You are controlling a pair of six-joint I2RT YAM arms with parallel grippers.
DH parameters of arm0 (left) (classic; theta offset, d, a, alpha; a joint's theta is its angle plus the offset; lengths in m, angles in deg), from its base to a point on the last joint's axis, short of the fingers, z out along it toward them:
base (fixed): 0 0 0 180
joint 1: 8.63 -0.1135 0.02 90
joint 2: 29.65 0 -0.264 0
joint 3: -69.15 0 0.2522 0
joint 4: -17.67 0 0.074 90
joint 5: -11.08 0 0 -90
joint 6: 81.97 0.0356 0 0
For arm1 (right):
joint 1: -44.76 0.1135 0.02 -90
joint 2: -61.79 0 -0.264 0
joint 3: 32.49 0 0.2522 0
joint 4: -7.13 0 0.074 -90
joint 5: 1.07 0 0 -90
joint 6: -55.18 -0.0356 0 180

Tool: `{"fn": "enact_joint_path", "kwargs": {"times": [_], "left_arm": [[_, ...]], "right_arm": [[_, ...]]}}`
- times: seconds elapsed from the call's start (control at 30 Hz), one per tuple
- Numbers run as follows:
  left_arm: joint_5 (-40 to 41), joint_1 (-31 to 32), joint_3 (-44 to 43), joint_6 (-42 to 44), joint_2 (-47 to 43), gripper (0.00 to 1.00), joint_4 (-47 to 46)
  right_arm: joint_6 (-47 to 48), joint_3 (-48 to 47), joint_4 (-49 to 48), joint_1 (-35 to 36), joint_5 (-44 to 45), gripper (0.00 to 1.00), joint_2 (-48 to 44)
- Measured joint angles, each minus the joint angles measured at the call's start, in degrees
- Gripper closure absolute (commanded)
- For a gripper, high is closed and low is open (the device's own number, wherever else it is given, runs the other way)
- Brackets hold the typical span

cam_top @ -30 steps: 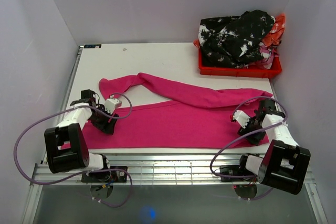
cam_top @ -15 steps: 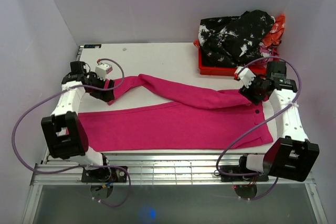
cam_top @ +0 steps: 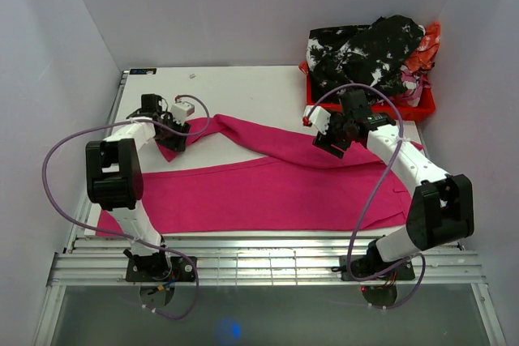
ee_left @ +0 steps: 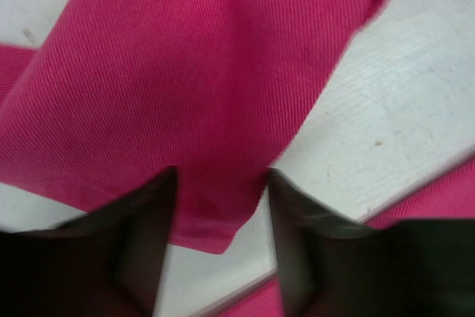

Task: Fold and stack the trousers
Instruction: Flatten the trousers out

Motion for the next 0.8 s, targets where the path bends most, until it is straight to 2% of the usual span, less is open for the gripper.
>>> {"fn": "enact_joint_path", "kwargs": {"times": [0.07, 0.1, 0.13, 0.3, 0.4, 0.5, 0.57, 0.67, 0.73, 0.8], "left_arm": [[2.1, 0.4, -1.6, 0.7, 2.1, 0.67, 0.4], [2.8, 0.4, -3.1, 1.0, 3.2, 0.87, 1.6], [3.1, 0.3, -5.7, 1.0, 4.6, 0.98, 4.0], [-0.1, 0.2, -23.2, 0.1, 8.3, 1.0, 17.4], [-7.6, 0.2, -34.1, -2.4, 8.2, 1.0, 26.4], [-19.2, 0.2, -39.5, -6.1, 7.5, 1.0, 32.9], [-27.8, 0.2, -39.1, -9.5, 6.7, 1.0, 35.3], [-41.7, 0.3, -34.7, -19.9, 5.6, 1.0, 34.5], [-46.6, 0.7, -28.9, -29.6, 3.9, 1.0, 28.7], [-48.0, 1.0, -21.9, -41.4, 1.2, 1.0, 19.4]], "right_arm": [[-1.1, -1.0, -1.2, 0.6, -0.1, 0.28, 0.4], [-1.4, -1.4, -1.7, 0.7, -0.2, 0.28, 0.3], [-1.7, -1.7, -2.2, 0.7, -0.3, 0.28, 0.1], [-3.4, -1.3, -6.1, 0.7, -4.3, 0.21, -4.4], [-4.8, -0.4, -9.8, 1.2, -7.7, 0.16, -9.9], [-6.7, -0.4, -13.9, 3.1, -10.4, 0.11, -13.5], [-7.8, -0.4, -16.1, 4.7, -11.9, 0.09, -14.3], [-9.8, -0.4, -18.2, 7.2, -14.2, 0.05, -14.1], [-12.0, -0.4, -19.6, 8.7, -16.3, 0.02, -14.1], [-15.1, -0.4, -21.6, 10.4, -18.2, 0.02, -14.1]]}}
